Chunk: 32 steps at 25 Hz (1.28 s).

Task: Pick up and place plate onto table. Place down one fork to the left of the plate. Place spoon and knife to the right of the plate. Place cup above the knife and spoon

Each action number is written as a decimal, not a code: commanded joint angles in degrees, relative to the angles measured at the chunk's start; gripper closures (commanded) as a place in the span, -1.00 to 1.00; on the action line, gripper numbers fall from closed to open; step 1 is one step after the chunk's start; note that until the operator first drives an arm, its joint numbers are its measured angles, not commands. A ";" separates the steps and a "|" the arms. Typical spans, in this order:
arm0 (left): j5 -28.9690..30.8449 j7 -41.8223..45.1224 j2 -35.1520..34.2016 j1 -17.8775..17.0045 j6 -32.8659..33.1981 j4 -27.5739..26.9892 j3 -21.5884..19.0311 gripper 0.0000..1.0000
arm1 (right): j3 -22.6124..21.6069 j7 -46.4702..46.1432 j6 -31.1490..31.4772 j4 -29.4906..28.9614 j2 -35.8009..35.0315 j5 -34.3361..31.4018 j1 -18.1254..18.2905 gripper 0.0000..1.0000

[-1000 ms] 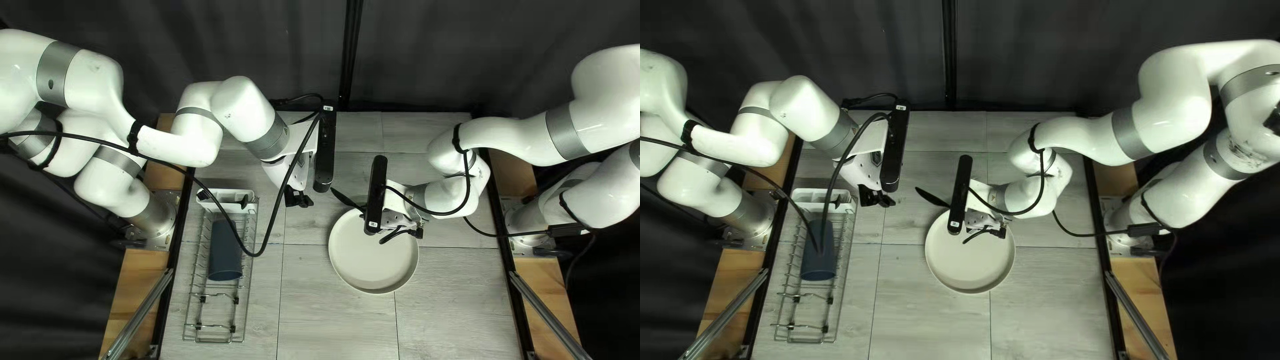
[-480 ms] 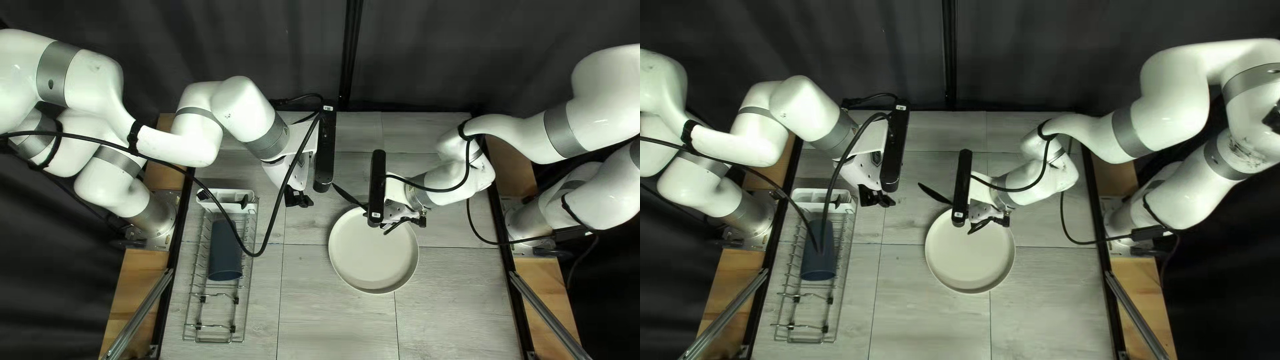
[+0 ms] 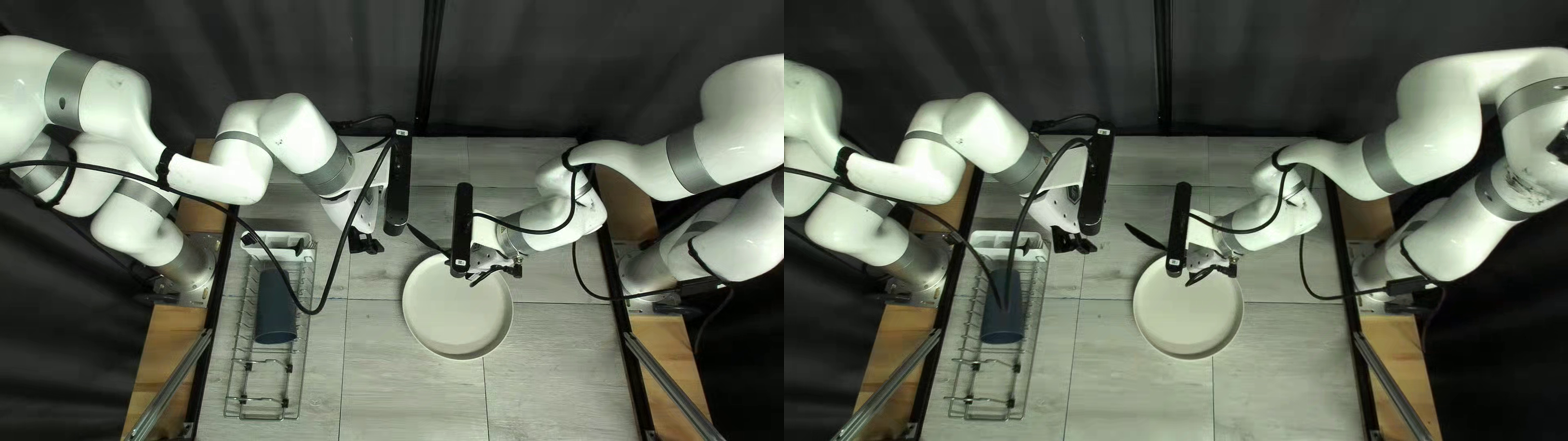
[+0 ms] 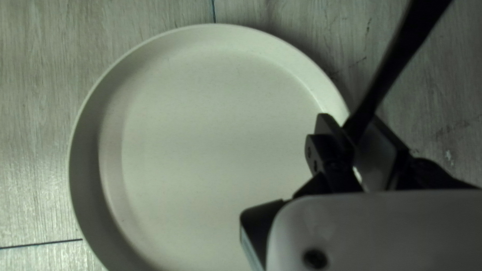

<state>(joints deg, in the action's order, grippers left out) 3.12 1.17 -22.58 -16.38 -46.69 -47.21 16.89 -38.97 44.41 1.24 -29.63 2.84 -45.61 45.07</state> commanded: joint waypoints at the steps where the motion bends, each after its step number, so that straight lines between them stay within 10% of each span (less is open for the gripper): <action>1: 0.00 0.00 0.00 0.00 0.00 0.00 0.00 -1.00 | 6.93 -19.75 2.01 1.53 0.53 24.48 -9.98 1.00; 4: 0.00 0.00 0.00 0.00 0.00 0.00 0.00 -1.00 | 6.93 -19.75 2.01 1.53 0.53 24.48 -9.98 1.00; 5: 0.00 0.00 0.00 0.00 0.00 0.00 0.00 -1.00 | 18.73 -24.66 21.95 -1.89 9.46 39.59 -25.14 1.00; 19: 0.00 0.00 0.00 0.00 0.00 0.00 0.00 -1.00 | 9.45 2.51 63.26 -21.13 2.93 36.14 -14.69 1.00; 32: 0.00 0.00 0.00 0.00 0.00 0.00 0.00 -1.00 | 10.54 -0.20 59.93 -15.61 8.28 38.23 -14.98 1.00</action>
<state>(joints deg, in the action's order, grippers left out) 3.12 1.17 -22.58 -16.38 -46.69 -47.21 16.89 -29.41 46.15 63.45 -48.98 7.18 -9.35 30.30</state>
